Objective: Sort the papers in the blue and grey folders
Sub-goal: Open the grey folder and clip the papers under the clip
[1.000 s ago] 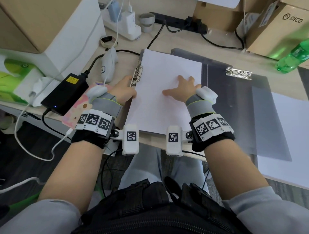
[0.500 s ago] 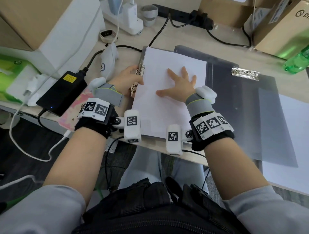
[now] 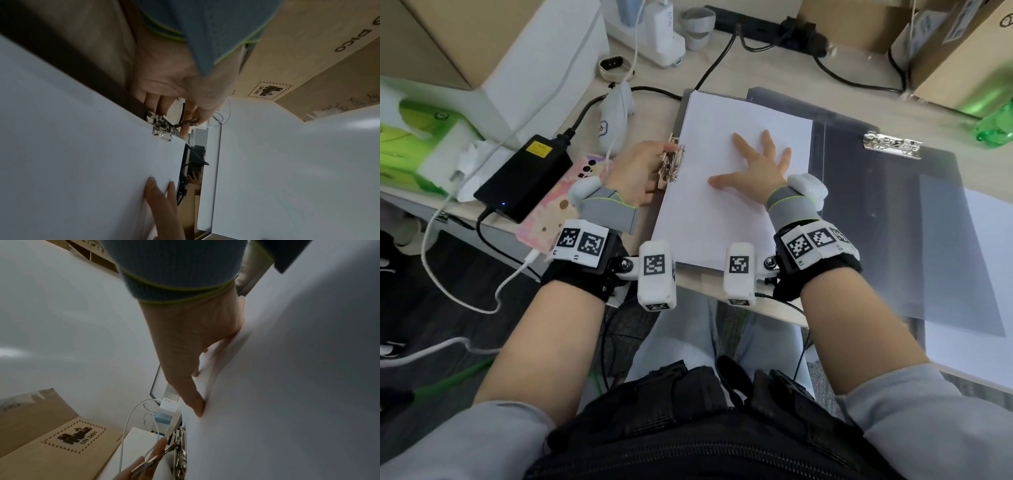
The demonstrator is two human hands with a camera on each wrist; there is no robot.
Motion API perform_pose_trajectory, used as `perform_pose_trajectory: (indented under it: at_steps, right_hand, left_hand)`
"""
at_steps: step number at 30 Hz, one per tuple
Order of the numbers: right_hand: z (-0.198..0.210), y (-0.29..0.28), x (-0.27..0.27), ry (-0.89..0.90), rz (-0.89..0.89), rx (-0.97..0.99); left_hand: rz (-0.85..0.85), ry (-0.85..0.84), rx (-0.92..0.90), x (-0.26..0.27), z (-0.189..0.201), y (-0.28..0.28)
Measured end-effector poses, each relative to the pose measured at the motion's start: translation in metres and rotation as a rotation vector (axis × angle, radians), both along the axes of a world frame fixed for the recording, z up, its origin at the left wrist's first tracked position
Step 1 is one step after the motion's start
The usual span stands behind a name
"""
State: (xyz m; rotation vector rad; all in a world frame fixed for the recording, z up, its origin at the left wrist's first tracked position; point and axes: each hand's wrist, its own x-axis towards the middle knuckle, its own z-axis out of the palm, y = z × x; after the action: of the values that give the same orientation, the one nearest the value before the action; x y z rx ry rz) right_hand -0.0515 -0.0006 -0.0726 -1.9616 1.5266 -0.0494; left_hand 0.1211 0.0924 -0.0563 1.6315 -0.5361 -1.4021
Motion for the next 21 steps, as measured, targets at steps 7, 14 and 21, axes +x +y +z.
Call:
perform_pose_trajectory:
  at_steps: [7, 14, 21]
  right_hand:
    - [0.002, 0.002, 0.001, -0.012, -0.005, -0.007]
    - [0.000, 0.003, 0.000, -0.016, -0.008, -0.019]
    - [-0.002, 0.002, 0.000, -0.007, -0.003, -0.018]
  left_hand:
    - [-0.049, -0.011, 0.026, -0.001, -0.003, 0.013]
    - [-0.096, -0.045, 0.045, 0.002, -0.009, 0.014]
    - [0.049, -0.162, 0.029, -0.002, -0.015, 0.012]
